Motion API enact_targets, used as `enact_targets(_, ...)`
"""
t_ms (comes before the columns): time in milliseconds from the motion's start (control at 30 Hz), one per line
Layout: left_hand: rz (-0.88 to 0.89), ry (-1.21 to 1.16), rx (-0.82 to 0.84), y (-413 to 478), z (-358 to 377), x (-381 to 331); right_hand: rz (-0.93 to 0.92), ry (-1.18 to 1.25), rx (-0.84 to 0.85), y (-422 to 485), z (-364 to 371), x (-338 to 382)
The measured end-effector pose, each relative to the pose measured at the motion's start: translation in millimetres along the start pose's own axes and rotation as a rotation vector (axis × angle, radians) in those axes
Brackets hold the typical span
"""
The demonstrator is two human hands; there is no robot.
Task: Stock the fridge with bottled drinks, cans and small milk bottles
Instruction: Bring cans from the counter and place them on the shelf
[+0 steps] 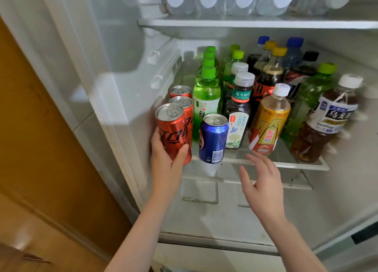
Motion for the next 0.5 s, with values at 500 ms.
enact_targets(500,0.064,0.15,-0.15,14.7,21.3,21.8,-0.084,-0.295,0.118,-3.5,17.1,-27.5)
Point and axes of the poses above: each hand's wrist, its own y-axis towards the middle knuckle, its own z-axis out of the palm, x = y × z, the point moved 2 cm from there along y, towards the middle knuckle, and after that the axes turned 10 degrees about -x, right-handed, at the moved point
